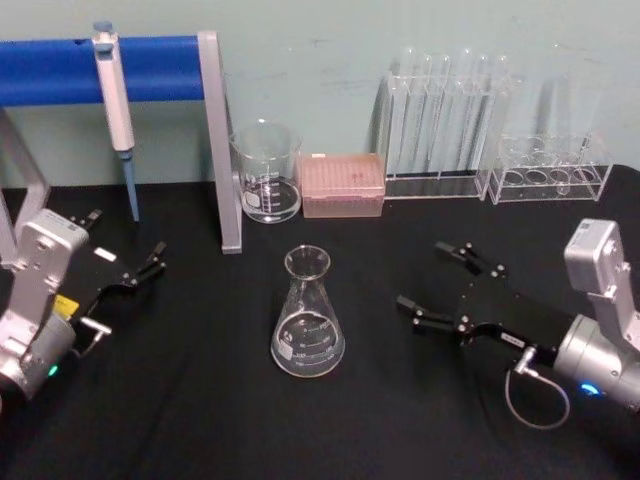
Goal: Grasp the erlenmeyer flask with one hand, shake it three times, then place it back.
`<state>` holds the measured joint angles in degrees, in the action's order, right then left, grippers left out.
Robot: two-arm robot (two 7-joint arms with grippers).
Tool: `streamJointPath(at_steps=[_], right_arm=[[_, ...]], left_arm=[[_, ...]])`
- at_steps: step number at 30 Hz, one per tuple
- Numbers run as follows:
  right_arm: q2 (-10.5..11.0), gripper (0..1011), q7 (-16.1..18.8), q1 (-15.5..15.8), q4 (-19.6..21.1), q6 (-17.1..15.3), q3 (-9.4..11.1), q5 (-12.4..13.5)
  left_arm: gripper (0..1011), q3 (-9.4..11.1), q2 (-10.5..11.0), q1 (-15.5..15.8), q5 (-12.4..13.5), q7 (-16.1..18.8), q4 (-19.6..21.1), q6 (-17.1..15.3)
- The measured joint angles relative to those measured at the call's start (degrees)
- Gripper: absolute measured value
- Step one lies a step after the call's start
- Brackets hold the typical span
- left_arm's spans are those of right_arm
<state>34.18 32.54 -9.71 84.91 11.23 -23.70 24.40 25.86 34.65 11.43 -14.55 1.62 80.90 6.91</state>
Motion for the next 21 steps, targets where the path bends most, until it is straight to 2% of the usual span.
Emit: streamJointPath(at_steps=[6, 21], right_arm=[[-1.7, 1000, 2.5, -1.5, -1.4, 0.4, -0.7, -0.9], [-4.9, 1000, 7.2, -5.5, -5.7, 0.6, -2.9, -1.0]], left_arm=[[1001, 0.0, 0.0, 0.0, 0.0, 0.0, 0.0, 0.0], [1001, 0.0, 0.0, 0.0, 0.0, 0.0, 0.0, 0.0]])
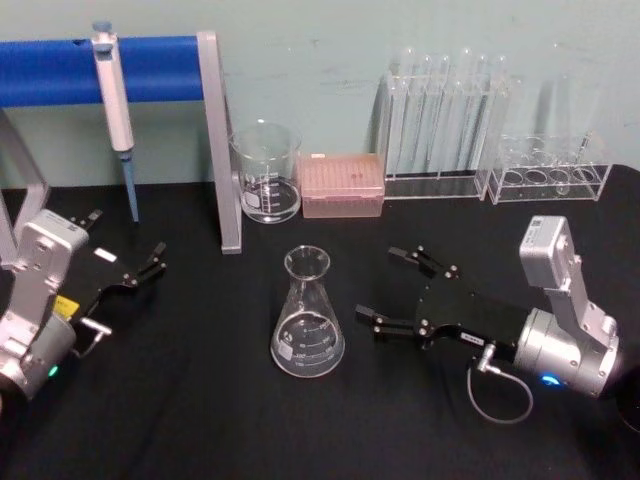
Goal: Grasp the erlenmeyer flask with one hand, shake it three times, then place it back.
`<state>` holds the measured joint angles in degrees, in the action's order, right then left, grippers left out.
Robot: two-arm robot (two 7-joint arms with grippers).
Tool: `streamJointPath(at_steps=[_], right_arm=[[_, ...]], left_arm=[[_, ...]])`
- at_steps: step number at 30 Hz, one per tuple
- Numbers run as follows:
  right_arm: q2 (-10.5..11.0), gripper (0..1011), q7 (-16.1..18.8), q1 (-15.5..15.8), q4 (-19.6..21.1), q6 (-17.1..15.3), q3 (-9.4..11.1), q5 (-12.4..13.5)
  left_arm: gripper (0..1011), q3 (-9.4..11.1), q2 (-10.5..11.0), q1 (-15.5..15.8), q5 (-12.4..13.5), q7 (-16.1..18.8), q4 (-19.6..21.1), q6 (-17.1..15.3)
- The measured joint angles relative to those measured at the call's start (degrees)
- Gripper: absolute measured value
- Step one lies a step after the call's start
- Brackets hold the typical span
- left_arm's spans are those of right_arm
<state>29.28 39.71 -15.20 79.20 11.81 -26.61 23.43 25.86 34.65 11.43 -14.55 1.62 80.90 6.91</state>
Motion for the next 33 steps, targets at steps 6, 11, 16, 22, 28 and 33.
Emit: streamJointPath(at_steps=[6, 11, 16, 22, 28, 33], right_arm=[[-1.0, 1000, 1.3, -1.4, -1.5, 0.2, -1.0, 0.3], [-2.0, 1000, 2.2, -2.9, -2.8, 0.3, -1.8, 0.8], [-3.4, 1000, 3.2, -4.7, -4.5, 0.3, -2.6, 1.6], [-4.4, 1000, 3.6, -6.0, -5.9, 0.2, -3.4, 2.1], [-5.5, 1000, 4.0, -7.4, -7.6, -0.2, -4.3, 2.5], [-6.6, 1000, 4.5, -8.5, -9.1, -0.7, -4.9, 3.1]], left_arm=[[1001, 0.0, 0.0, 0.0, 0.0, 0.0, 0.0, 0.0], [1001, 0.0, 0.0, 0.0, 0.0, 0.0, 0.0, 0.0], [1001, 0.0, 0.0, 0.0, 0.0, 0.0, 0.0, 0.0], [1001, 0.0, 0.0, 0.0, 0.0, 0.0, 0.0, 0.0], [1001, 0.0, 0.0, 0.0, 0.0, 0.0, 0.0, 0.0], [1001, 0.0, 0.0, 0.0, 0.0, 0.0, 0.0, 0.0]])
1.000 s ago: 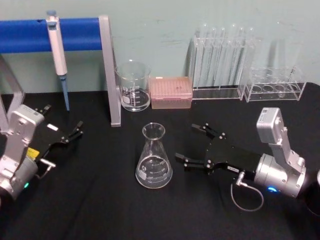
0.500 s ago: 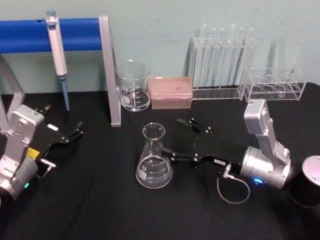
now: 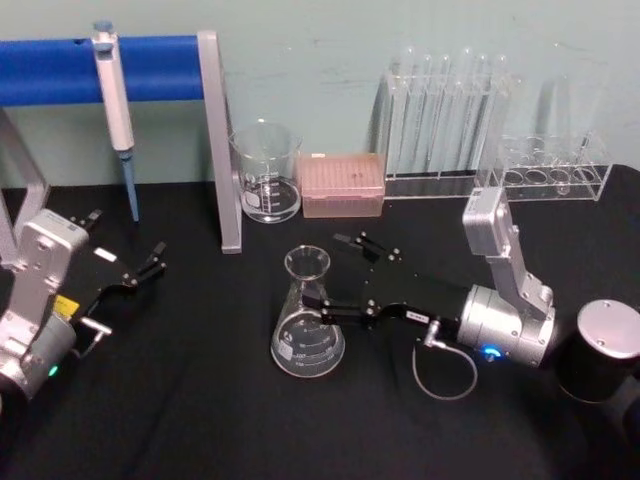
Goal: Grasp the erlenmeyer flask with one hand, shake it three times, then place it back.
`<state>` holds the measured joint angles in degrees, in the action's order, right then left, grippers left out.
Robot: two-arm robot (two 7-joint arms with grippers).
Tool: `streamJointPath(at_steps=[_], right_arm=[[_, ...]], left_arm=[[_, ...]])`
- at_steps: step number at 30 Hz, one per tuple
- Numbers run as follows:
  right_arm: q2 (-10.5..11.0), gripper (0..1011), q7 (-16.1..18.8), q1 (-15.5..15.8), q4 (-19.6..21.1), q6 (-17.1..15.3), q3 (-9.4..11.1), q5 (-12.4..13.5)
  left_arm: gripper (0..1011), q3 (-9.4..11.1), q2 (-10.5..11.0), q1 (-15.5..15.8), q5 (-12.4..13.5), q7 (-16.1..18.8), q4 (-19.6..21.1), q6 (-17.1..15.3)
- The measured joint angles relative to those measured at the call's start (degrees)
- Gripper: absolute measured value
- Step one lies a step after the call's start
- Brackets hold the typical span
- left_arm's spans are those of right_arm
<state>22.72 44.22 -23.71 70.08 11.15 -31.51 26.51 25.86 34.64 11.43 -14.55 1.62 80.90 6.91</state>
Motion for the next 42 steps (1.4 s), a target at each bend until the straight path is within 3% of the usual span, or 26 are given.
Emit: streamJointPath(at_steps=[27, 42], right_arm=[[-2.7, 1000, 0.9, -3.2, -5.0, 0.3, -2.3, -0.1], [-3.2, 1000, 0.5, -3.6, -5.6, 0.2, -2.8, -0.9]], left_arm=[[1001, 0.0, 0.0, 0.0, 0.0, 0.0, 0.0, 0.0], [1001, 0.0, 0.0, 0.0, 0.0, 0.0, 0.0, 0.0]])
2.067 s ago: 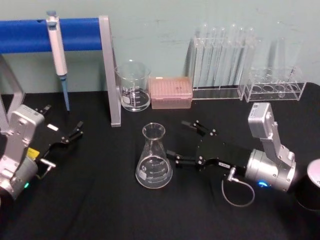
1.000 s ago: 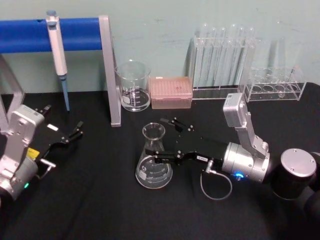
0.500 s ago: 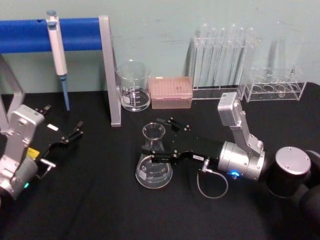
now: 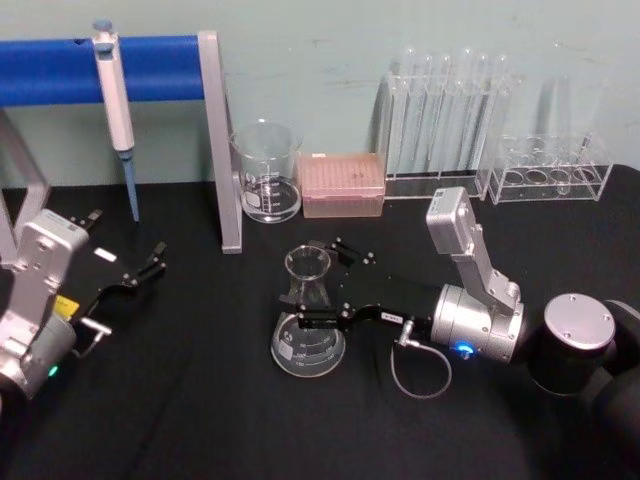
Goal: Grasp the erlenmeyer flask with one hand, shake it three times, then place it back.
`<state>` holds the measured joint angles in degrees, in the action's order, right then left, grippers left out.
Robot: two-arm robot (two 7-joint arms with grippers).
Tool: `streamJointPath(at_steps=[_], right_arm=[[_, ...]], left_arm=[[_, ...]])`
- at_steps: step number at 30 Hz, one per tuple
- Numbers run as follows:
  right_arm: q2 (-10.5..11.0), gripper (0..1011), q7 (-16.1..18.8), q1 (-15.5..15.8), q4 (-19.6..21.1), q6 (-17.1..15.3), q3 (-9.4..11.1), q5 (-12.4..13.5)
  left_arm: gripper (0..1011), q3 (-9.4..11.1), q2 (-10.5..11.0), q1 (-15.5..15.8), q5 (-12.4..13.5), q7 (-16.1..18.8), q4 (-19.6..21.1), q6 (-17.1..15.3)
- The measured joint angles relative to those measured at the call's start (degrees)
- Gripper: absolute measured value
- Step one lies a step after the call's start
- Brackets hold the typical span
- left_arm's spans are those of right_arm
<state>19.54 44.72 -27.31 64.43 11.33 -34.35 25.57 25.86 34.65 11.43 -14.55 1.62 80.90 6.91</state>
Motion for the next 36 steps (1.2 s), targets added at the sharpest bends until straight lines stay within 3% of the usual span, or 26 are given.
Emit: streamJointPath(at_steps=[36], right_arm=[[0.1, 1000, 0.1, 0.0, 0.1, -0.1, 0.1, 0.2]], left_arm=[[1001, 0.0, 0.0, 0.0, 0.0, 0.0, 0.0, 0.0]])
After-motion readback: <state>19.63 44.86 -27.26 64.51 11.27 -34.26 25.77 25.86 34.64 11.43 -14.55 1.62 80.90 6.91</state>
